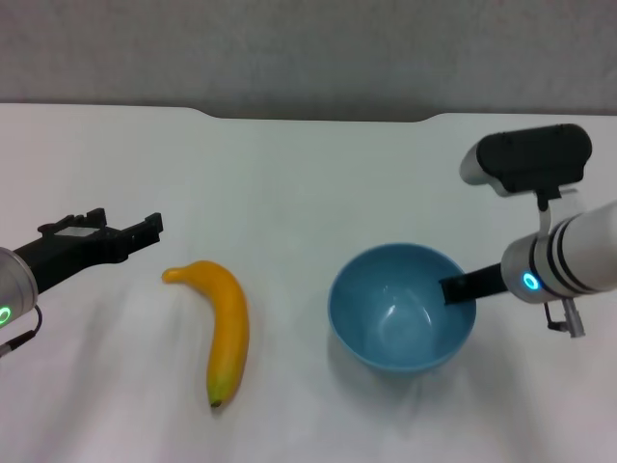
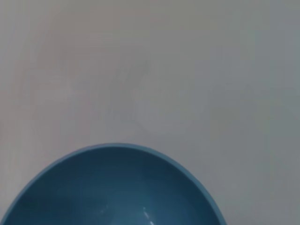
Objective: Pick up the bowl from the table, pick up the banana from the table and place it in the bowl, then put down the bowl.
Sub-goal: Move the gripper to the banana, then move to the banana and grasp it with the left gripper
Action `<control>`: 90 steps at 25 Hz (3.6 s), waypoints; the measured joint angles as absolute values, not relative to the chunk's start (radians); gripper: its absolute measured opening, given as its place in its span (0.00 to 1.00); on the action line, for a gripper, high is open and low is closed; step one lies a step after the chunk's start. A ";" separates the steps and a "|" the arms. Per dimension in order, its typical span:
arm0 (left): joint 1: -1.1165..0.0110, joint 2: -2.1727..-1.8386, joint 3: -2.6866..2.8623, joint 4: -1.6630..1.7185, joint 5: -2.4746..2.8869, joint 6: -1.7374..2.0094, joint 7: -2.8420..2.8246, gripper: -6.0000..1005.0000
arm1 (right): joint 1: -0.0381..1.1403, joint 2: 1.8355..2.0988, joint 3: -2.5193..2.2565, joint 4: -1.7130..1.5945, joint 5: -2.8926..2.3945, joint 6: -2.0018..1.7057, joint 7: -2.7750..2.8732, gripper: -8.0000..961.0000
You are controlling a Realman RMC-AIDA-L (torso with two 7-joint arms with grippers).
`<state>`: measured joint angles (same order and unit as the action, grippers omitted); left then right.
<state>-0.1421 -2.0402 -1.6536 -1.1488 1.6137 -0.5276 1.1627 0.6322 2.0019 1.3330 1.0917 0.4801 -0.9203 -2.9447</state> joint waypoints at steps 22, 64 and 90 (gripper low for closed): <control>-0.265 -2.040 -1.580 -1.134 2.136 -0.656 0.700 0.89 | 0.582 1.999 1.396 1.193 0.447 -0.929 -2.962 0.04; -0.314 -2.050 -1.316 -1.074 2.214 -0.428 0.329 0.88 | 0.511 1.997 1.496 1.273 0.405 -0.920 -2.999 0.04; -0.447 -2.051 -1.247 -0.857 2.218 -0.371 0.223 0.88 | 0.502 1.997 1.492 1.294 0.404 -0.912 -2.999 0.04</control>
